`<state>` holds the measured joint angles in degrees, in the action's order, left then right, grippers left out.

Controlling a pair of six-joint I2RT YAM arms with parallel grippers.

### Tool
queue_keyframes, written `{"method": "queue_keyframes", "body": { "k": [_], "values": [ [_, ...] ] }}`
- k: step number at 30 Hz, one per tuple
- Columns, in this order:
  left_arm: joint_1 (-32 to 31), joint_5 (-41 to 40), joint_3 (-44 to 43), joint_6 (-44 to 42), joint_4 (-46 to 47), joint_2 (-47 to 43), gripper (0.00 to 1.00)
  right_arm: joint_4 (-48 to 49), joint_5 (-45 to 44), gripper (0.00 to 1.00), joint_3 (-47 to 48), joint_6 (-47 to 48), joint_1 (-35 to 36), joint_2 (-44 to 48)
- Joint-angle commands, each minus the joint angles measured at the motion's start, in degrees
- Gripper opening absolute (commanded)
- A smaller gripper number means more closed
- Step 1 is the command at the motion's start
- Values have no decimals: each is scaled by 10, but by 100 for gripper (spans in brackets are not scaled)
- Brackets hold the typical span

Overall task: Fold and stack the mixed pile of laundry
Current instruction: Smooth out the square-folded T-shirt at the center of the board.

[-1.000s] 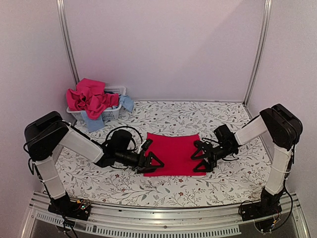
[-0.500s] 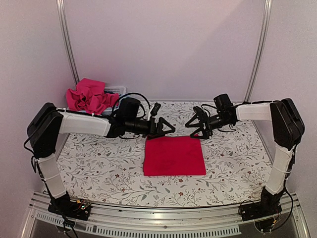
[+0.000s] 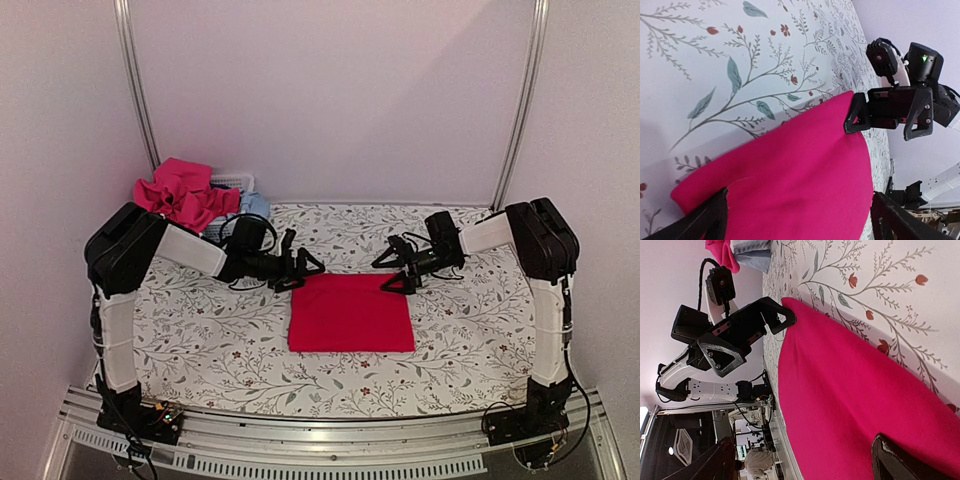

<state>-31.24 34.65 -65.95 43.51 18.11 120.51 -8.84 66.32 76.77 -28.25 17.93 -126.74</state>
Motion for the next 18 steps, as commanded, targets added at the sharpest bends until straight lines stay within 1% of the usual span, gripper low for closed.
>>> {"method": "queue_keyframes", "body": {
  "k": [1, 3, 5, 7, 9, 13, 18],
  "values": [
    [21, -60, 21, -65, -63, -64, 100, -23, -52, 94, -24, 2, -26, 23],
    [4, -108, 21, -119, -97, -119, 100, -41, -54, 94, -20, 0, -30, 85],
    [-31, -170, 16, -185, -127, -169, 100, -61, -62, 95, -25, -1, -33, 129],
    [-76, -226, 9, -254, -151, -198, 100, -78, -70, 94, -49, 1, -33, 172],
    [-122, -263, 8, -318, -159, -212, 100, -94, -82, 94, -84, 4, -36, 207],
    [-217, -321, 0, -428, -148, -206, 98, -101, -93, 94, -170, 3, -47, 276],
    [-307, -345, -44, -522, -143, -134, 85, -97, -94, 94, -256, -8, -71, 329]
  ]
}}
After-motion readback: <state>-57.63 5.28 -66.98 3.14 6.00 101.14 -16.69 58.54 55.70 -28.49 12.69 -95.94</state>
